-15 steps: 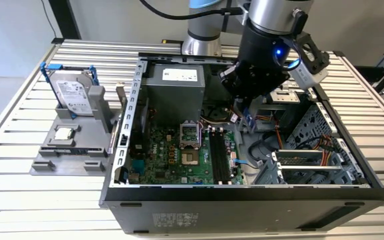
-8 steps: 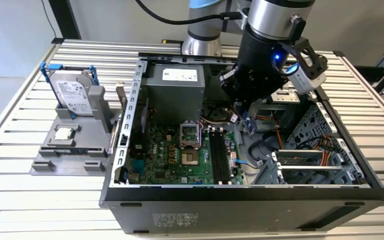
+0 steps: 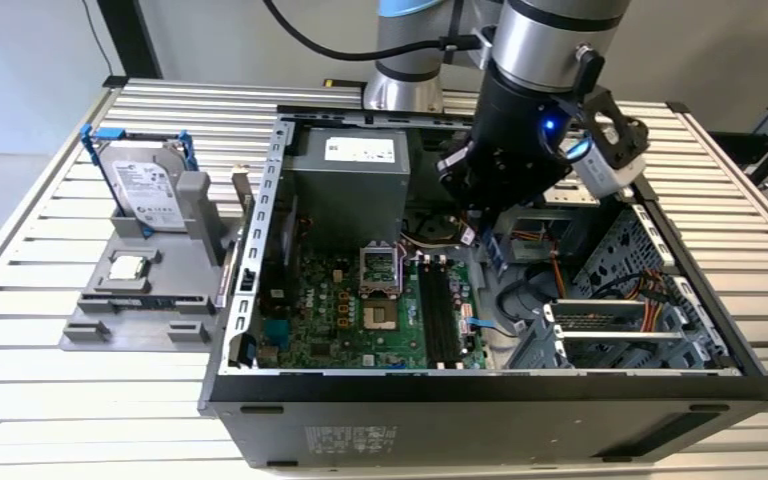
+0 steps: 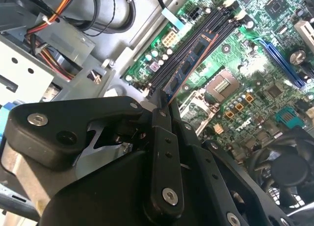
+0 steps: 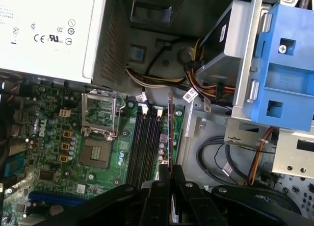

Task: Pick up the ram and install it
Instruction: 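Insert the ram into the slot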

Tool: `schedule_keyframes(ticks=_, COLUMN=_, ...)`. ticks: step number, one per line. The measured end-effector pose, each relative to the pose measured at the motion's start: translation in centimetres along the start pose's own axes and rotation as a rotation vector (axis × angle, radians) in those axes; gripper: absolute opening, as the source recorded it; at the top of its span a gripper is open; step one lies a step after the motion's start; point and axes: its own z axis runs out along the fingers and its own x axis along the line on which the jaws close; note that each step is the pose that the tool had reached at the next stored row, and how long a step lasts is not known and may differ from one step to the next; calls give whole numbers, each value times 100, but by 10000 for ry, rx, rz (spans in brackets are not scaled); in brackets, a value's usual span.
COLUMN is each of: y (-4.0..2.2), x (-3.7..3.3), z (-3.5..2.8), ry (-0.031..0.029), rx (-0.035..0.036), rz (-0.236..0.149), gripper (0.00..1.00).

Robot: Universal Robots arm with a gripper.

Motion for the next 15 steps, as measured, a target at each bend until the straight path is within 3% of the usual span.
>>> schedule_keyframes(ticks=15, y=-3, x=2, z=146, ry=0, rx=0, rz=0, gripper=0)
